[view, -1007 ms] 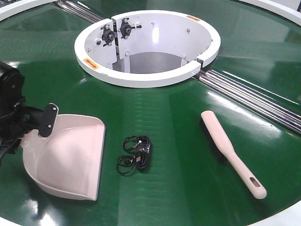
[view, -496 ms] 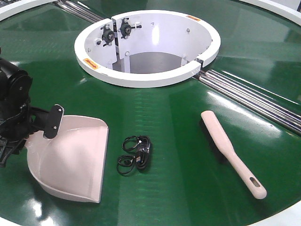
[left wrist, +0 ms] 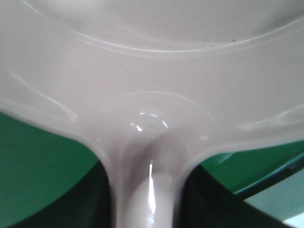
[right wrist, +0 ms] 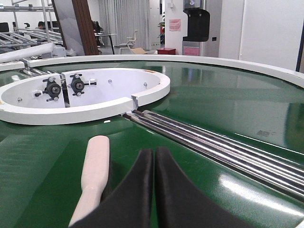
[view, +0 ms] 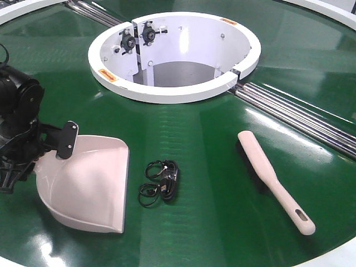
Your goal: Clean and inspect green conveyor with broom and dustpan
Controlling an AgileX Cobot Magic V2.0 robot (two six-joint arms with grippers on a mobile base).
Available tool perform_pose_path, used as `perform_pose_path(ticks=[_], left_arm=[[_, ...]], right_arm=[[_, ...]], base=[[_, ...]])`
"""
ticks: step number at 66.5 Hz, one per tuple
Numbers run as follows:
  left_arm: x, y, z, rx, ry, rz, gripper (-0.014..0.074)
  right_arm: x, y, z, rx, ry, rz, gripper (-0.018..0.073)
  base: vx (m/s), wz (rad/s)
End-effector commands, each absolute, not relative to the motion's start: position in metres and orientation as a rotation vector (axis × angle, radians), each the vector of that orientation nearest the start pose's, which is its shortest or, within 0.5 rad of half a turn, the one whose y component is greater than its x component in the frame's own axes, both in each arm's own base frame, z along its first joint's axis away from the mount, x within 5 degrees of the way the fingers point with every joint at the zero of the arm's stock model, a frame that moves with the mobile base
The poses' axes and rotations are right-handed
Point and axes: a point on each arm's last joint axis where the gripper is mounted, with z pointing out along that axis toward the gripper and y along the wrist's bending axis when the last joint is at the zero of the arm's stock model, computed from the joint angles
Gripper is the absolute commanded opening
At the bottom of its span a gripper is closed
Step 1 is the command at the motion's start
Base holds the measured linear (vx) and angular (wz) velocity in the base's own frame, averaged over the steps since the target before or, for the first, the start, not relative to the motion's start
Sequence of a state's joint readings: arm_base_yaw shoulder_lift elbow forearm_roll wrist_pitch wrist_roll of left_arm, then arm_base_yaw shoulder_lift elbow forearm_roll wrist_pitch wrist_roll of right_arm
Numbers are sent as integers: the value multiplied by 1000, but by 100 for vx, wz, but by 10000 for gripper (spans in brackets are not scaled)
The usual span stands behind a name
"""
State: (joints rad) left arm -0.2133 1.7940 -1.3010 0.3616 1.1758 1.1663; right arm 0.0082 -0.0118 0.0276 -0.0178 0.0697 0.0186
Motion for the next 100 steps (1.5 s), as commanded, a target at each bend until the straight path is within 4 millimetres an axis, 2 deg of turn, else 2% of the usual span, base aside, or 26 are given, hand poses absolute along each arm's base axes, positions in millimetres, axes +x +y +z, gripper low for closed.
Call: perform_pose_path(ticks=[1,18,51,100], left_arm=[[340,-49,247,2194,2311,545,-8],[338,-59,247,2226,2277,546,-8],[338,-59,239,2249,2320,520,-8],[336,-58,240,2260,2341,511,-6]], right_arm=[[56,0,204,-8,1492,-5,-8],[56,0,204,-8,1492,-5,-8],[56,0,204,-8,1492,-5,-8],[56,0,204,-8,1492,-5,-8]], base=[[0,0],[0,0],[0,0],[0,0]])
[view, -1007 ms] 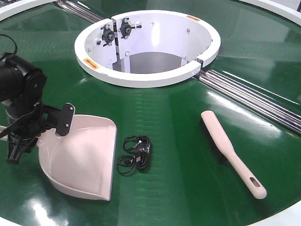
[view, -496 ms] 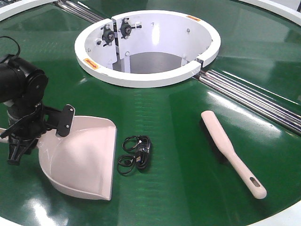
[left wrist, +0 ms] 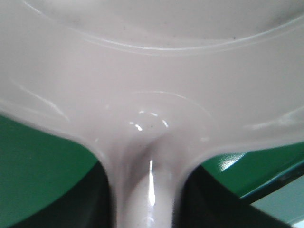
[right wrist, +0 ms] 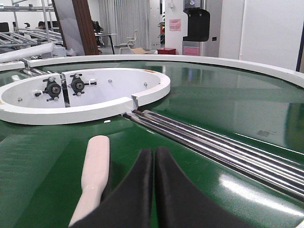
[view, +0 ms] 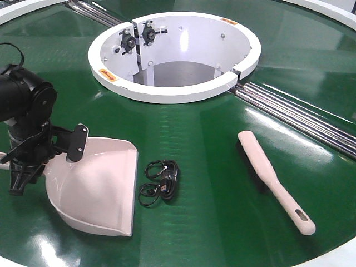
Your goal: Clean and inspect green conveyor with broom and dustpan
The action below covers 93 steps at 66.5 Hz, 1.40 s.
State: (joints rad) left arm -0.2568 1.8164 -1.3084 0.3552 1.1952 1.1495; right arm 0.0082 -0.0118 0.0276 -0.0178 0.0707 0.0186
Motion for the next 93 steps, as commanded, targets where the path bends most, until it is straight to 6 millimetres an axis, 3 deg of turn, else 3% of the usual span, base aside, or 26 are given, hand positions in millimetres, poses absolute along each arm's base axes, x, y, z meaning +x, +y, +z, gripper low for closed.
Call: perform_pose_path(ticks=[1,59,74,82,93], left_arm=[[336,-58,240,2260,2341,511,-6],[336,-58,240,2259,2340,512,-6],[336,-58,240,2259,2340,512,-6],[336,-58,240,2259,2340,512,-6],[336,-58,240,2259,2340,512,-6]], right_arm=[[56,0,204,-8,1492,-5,-8],[55,0,209,-27,1446,-25,-8],[47,1,245,-8,1196,10,-8],[40,0,275,6,1260,18,-8],[45,-1,303,11,1490,2,-8]], base=[[0,0],[0,0],[0,0],[0,0],[0,0]])
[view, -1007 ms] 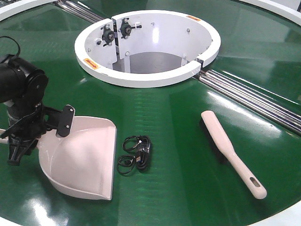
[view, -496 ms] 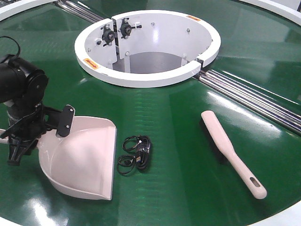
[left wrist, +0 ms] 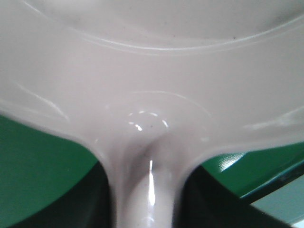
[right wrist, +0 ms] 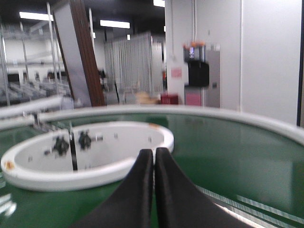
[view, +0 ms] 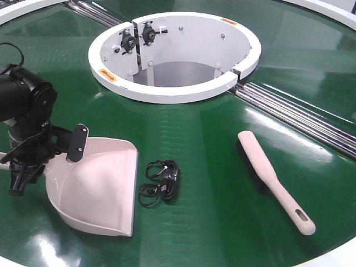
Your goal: Clean and inspect green conveyor with broom and dustpan
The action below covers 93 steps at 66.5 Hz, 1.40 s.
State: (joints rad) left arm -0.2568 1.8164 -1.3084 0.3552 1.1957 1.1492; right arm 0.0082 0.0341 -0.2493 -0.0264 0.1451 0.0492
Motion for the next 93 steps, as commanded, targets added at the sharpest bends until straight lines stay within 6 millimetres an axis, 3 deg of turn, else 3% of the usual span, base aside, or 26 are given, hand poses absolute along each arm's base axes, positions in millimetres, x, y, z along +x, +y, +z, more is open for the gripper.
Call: perform_pose_path(ticks=[1,19,48,58,80,93], left_arm=[[336,-58,240,2259,2340,512,-6],[336,-58,240,2259,2340,512,-6],[336,-58,240,2259,2340,512,-6],[336,-58,240,2259,2340,512,-6],[336,-58,240,2259,2340,512,-6],[336,-58,240,2259,2340,512,-6]], right_arm=[[46,-1,305,12,1512,1,-8],[76,0,315,45,1815,31,-8],[92,-1,312,34,1861,14,20],[91,-1,309,36,1898,13,106],[90,-1,305,37,1944,11,450],[97,-1,302,38,2036,5,522]], base=[[0,0],[0,0],[0,0],[0,0],[0,0],[0,0]])
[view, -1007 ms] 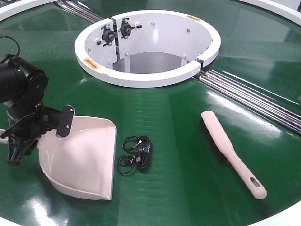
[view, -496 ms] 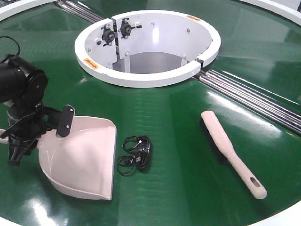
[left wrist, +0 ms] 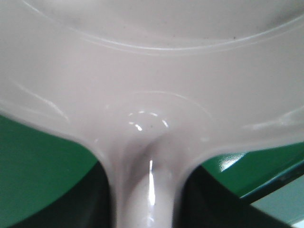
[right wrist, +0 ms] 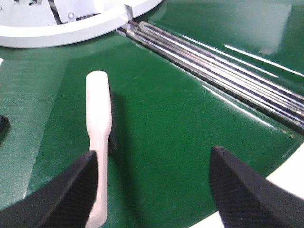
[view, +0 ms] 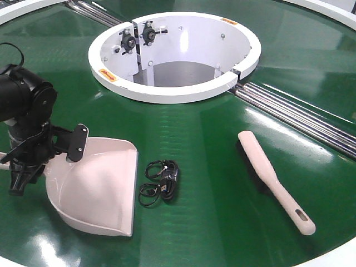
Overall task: Clean and inspect green conveyor with broom and dustpan
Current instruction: 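Lower the right gripper onto the pink brush handle and grasp it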
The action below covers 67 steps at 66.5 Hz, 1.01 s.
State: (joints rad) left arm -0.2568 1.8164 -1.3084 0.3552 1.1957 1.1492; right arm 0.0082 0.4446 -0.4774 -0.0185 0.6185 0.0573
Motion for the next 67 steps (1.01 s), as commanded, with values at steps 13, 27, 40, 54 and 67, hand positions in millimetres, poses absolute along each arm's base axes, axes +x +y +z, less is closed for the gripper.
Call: perform_pose_path(ticks=[13,27,40,54,67], left_arm=[[336,-58,240,2259,2340,512,-6],[336,-58,240,2259,2340,512,-6],[336,-58,240,2259,2340,512,-6],[336,-58,240,2259,2340,512,-6],[336,-58,240,2259,2340,512,-6]], right_arm=[[128,-1,309,14,2214,-8,522],[171,7,315,-29,2415,87,522],[206,11,318,-36,2518,150,516],[235,31,317,-188,2602,126,516],[260,58,306,-222,2673,103,516]], base=[[0,0],[0,0],[0,0],[0,0],[0,0]])
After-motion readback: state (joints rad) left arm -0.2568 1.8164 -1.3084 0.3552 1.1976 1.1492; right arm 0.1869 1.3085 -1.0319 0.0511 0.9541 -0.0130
